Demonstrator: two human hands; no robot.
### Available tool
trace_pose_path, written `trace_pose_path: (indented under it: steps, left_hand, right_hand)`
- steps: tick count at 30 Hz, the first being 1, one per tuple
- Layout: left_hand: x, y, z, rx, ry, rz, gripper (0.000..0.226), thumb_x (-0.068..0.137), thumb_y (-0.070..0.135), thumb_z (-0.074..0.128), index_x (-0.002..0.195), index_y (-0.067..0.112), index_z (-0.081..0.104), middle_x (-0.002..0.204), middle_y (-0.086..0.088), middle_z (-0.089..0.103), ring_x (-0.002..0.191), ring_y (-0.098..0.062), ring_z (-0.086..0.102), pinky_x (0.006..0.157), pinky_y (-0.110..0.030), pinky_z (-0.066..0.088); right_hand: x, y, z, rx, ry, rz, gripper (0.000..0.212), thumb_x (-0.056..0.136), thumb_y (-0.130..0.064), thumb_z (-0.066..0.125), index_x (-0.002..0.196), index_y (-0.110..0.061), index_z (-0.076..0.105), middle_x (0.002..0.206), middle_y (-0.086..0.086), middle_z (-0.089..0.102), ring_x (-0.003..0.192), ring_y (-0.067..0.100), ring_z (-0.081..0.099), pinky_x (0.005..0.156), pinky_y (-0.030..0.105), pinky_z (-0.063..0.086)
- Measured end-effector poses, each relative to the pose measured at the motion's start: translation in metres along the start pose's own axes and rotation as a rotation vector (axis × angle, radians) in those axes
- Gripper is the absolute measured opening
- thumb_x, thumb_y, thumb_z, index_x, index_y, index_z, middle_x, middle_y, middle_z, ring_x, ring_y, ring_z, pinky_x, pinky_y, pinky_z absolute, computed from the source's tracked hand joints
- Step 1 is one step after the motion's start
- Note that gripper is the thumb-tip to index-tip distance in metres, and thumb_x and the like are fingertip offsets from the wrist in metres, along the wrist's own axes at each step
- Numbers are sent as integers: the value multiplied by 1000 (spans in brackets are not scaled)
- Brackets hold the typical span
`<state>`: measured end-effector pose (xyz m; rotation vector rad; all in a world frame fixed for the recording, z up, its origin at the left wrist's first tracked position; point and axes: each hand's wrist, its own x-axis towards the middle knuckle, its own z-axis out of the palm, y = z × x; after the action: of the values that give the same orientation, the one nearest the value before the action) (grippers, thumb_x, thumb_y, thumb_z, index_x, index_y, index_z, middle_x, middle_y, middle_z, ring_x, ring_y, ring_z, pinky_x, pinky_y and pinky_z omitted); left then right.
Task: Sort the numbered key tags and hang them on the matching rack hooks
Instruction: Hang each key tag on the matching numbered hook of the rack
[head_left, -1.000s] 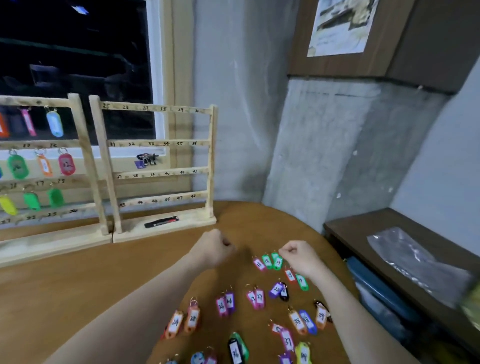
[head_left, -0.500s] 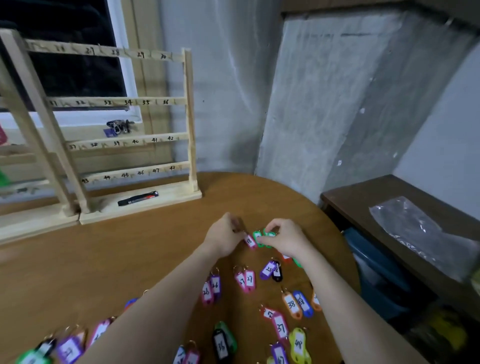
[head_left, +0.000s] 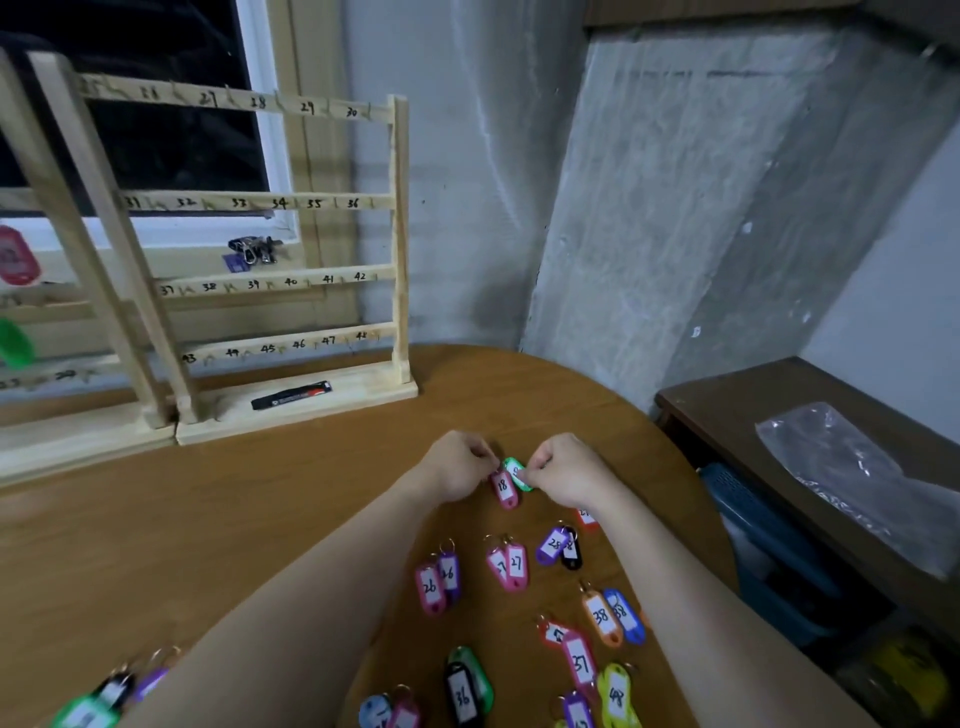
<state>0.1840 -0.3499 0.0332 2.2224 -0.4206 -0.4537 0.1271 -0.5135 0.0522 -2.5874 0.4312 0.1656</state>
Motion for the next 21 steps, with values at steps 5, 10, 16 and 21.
trace_pose_path:
  steps: [5,10,16,21]
  left_hand:
    - [-31,-12,-47,-169,72,3,17,100,22,60,99,7,69,83,-6,67,73,-14,57,68,-23,47]
    - [-76,-37,-108,-161,201,4,13,100,20,61,91,12,68,82,-3,71,68,-11,57,62,-22,44]
    - [-150,-76,-188,-71,421,-54,19,99,17,60,82,12,68,74,2,69,61,-11,55,51,-16,42]
    - [-218,-113,-251,-1,547,-125,20,99,17,61,84,7,70,79,-4,72,61,-13,57,57,-23,45]
  right_hand:
    - [-15,-26,-7,186,-59,-130,11,102,-23,57,95,-16,61,84,-5,77,67,9,62,67,32,52]
    - [-32,-76,4,603,-309,-217,6,107,-15,49,110,-13,54,92,4,79,74,16,66,64,27,44]
    - [-59,-160,48,885,-591,-295,13,106,-1,40,110,-8,51,67,3,53,62,21,60,63,29,40]
    - [-76,-237,88,934,-671,-344,11,106,-22,52,105,-12,48,63,-3,42,53,16,51,59,27,40]
